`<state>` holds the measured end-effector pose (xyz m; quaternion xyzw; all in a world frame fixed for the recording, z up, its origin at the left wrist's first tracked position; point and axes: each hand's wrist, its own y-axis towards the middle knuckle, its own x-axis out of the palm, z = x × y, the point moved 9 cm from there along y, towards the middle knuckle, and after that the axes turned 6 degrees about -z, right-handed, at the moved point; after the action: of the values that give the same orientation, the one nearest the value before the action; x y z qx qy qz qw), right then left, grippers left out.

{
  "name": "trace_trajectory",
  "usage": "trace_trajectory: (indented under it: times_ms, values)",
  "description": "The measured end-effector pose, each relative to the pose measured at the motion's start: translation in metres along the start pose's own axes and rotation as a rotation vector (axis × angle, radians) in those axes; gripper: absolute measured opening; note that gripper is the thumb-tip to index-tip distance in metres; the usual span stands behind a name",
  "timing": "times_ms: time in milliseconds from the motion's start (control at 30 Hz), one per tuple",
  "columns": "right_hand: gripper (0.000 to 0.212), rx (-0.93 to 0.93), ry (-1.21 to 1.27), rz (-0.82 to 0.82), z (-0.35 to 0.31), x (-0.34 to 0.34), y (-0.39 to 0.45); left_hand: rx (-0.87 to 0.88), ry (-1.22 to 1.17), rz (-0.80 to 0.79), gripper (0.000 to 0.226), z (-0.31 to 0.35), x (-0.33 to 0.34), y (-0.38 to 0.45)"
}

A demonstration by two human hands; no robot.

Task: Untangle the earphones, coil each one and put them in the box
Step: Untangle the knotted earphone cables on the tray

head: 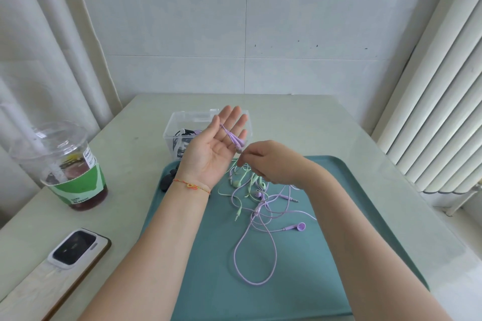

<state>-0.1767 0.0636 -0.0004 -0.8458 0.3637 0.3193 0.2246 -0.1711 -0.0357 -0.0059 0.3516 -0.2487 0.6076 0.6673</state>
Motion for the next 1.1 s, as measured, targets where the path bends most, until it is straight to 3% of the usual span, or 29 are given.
trace_trajectory:
  times_ms: [233,467,667,767,967,1100]
  values:
    - [0.023,0.035,-0.126,-0.049,-0.001,0.006,-0.001,0.007,0.109,0.065,0.029,-0.001,-0.009,0.001]
    - [0.021,-0.005,-0.161,-0.104,-0.017,0.008,-0.010,0.130,0.483,0.163,0.025,0.003,-0.019,0.001]
    - [0.023,-0.013,-0.300,-0.288,-0.021,0.030,-0.016,0.198,0.452,0.228,0.025,0.007,-0.024,0.001]
    - [0.022,-0.037,-0.255,-0.124,-0.026,0.012,-0.013,0.134,0.538,0.211,0.026,0.005,-0.028,0.000]
    - [0.020,-0.082,-0.128,0.261,-0.023,-0.043,-0.021,-0.202,0.828,0.084,0.034,-0.026,-0.021,-0.002]
    - [0.019,-0.054,-0.013,0.239,-0.014,-0.052,-0.025,-0.342,0.726,-0.028,0.049,-0.038,-0.007,-0.006]
